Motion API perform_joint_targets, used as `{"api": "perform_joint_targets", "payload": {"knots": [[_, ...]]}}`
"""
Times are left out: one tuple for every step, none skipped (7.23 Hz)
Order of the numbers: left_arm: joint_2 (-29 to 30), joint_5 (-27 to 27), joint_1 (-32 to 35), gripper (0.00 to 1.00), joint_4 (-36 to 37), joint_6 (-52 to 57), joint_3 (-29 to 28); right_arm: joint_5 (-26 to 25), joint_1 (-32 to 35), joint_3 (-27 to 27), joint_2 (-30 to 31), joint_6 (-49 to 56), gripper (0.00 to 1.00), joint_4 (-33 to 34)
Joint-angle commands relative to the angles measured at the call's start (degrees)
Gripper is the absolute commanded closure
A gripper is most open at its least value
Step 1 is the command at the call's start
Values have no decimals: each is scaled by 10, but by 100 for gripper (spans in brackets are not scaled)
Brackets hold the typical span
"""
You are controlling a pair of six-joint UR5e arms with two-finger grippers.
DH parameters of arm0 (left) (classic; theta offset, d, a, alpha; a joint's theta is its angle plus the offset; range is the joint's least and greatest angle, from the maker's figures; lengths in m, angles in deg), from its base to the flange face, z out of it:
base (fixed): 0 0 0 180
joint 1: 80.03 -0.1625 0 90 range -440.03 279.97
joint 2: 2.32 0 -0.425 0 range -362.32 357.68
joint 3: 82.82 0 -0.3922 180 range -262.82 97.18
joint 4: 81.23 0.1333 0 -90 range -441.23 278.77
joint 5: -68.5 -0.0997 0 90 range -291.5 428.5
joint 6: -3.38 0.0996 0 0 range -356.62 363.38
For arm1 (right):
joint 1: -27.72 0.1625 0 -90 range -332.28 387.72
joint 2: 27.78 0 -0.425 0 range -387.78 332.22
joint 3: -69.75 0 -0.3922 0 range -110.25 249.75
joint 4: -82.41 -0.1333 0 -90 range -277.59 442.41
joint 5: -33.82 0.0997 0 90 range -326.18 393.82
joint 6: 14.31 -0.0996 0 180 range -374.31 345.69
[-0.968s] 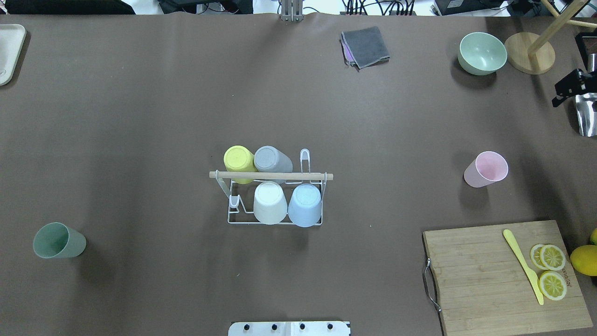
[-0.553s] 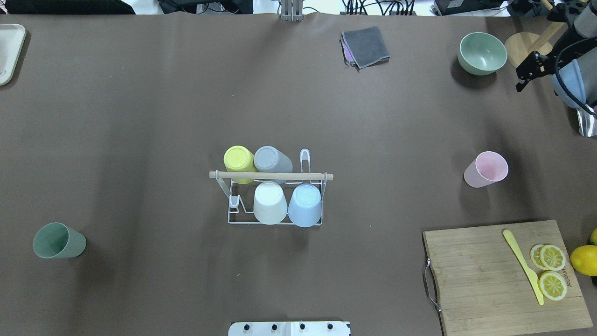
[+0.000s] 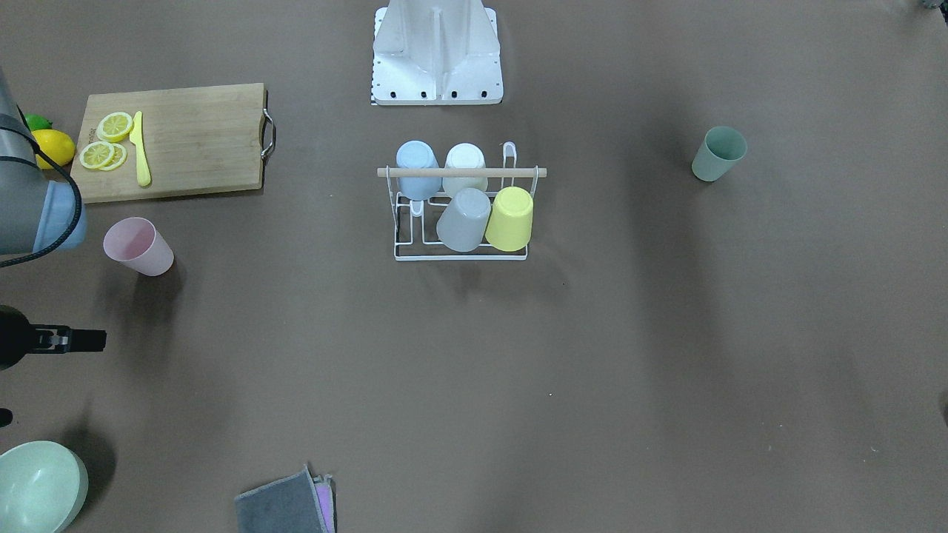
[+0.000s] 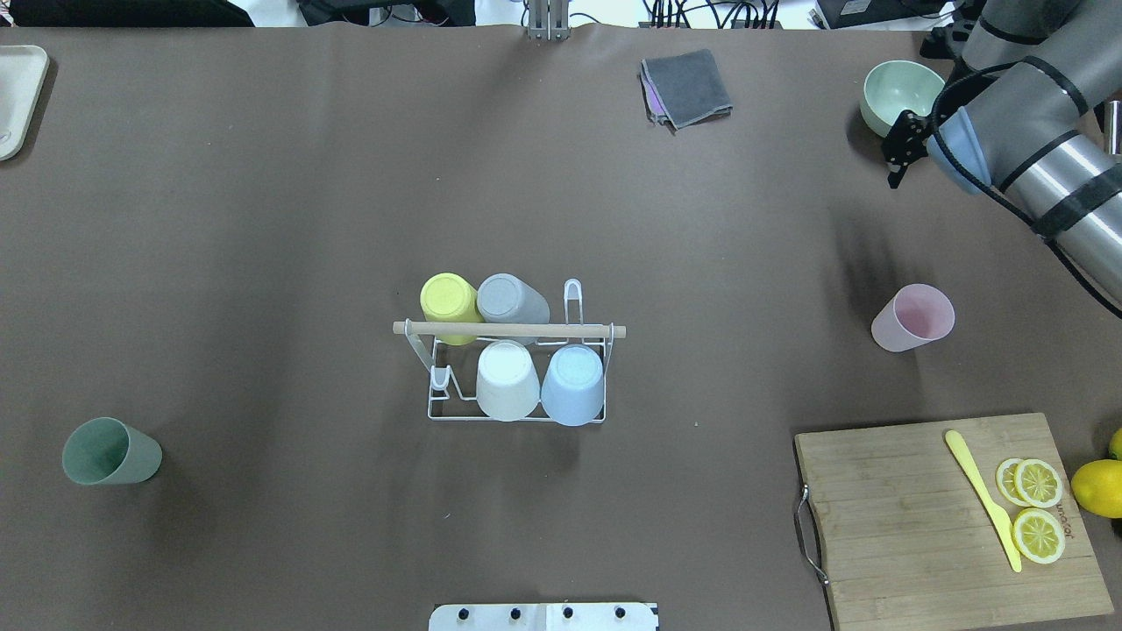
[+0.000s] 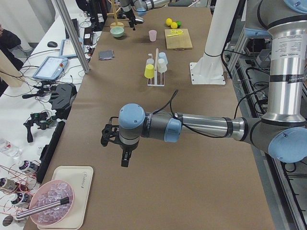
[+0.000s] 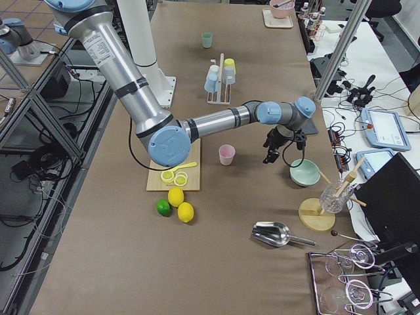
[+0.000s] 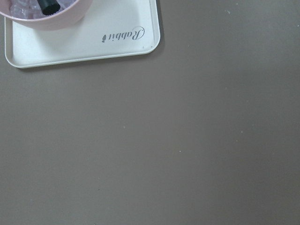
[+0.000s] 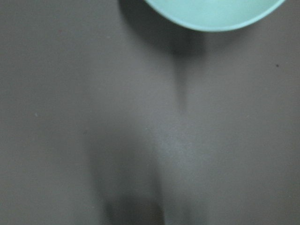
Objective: Place cup on cup holder
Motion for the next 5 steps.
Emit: {"api": "perform_joint_targets", "payload": {"knots": [[8,-10,-10,3,0,-4,-20,15,-26,15,-21,69,1,49],[29,-11,-32,3,0,-4,-41,19,-31,18,-25,89,1,62],[92,-27,-34,3,0,-20,-104,19,-38,18,-25,137,1,94],[153,-31,-55,3,0,-32,-173,20,-39,18,-25,182,1,128],[203,-51,-81,3,2,-32,-238,20,-46,20,-22,202,1,145]]}}
